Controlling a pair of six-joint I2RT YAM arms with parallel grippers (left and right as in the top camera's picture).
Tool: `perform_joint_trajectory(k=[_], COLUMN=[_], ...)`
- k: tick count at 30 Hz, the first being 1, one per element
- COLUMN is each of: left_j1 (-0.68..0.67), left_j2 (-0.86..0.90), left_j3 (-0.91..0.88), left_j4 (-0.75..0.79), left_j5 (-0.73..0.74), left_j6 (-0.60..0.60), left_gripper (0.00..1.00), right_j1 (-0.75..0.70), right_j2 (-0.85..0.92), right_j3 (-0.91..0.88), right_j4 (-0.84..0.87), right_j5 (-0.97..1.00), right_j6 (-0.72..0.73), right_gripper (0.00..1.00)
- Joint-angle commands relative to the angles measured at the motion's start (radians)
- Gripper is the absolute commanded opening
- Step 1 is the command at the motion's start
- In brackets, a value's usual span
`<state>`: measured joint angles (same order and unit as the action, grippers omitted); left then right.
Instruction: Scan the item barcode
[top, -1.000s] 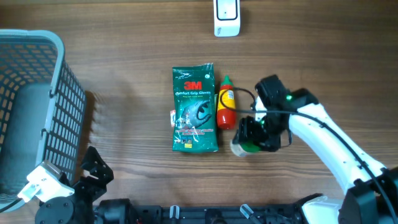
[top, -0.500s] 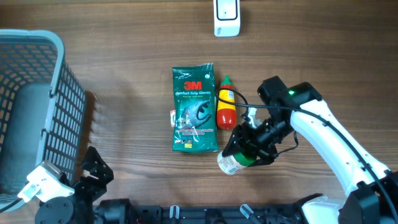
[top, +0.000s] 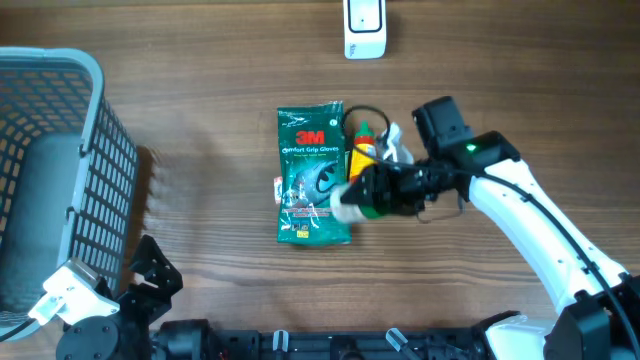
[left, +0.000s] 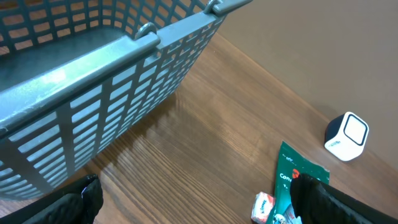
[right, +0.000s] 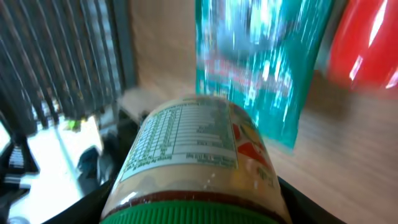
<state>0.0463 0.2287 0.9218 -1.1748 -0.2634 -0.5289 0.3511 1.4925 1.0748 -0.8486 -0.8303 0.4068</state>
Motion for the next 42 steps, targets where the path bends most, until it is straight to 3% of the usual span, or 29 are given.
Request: perform_joint_trajectory(k=[1,3,5,9,13,20,30,37,42], left_j1=[0.006,0.006,0.006,0.006,0.006,0.006,0.006,0.006,0.006], left_j2=[-0.006,-0.006,-0.006,-0.006,-0.006,-0.006,-0.006,-0.006,-0.006], left_j3=[0.000,0.000,0.000,0.000,0.000,0.000,0.000,0.000,0.000], left_j4=[0.002,0.001,0.002,0.002,0.001,0.001,0.001,0.002,0.001], left_j5=[-0.006,-0.006,-0.006,-0.006,-0.006,-0.006,-0.006,-0.006,-0.006], left_j6=[0.008,0.008,0.008,0.008,0.008,0.008,0.008,0.008,0.008], left_gripper=[1.00,1.00,1.00,1.00,1.00,1.00,1.00,1.00,1.00], right_j1=[-0.057,-0.078,-0.082,-0.082,-0.082,-0.082,-0.080,-0.080,-0.111], right_j2=[0.001,0.001,0.001,0.034,0.154,0.390,0.770,0.795,0.685], right_j3=[0.019,0.019,0.019,0.019,0.019,0.052,0.513,0.551,0.558], right_j4=[0.200,0.358,0.555,0.793,1.037,1.465,1.378,1.357,1.187], right_j5=[0.094,0.208,0.452,0.740,0.775,0.784,0.809,0.815,0.816], right_j6=[0.087,0.130,0.138,0.076,-0.023,-0.040,-0.037,-0.037,-0.042], right_gripper=[0.60,0.60,0.60,0.62,0.60,0.60,0.58,0.55,0.54])
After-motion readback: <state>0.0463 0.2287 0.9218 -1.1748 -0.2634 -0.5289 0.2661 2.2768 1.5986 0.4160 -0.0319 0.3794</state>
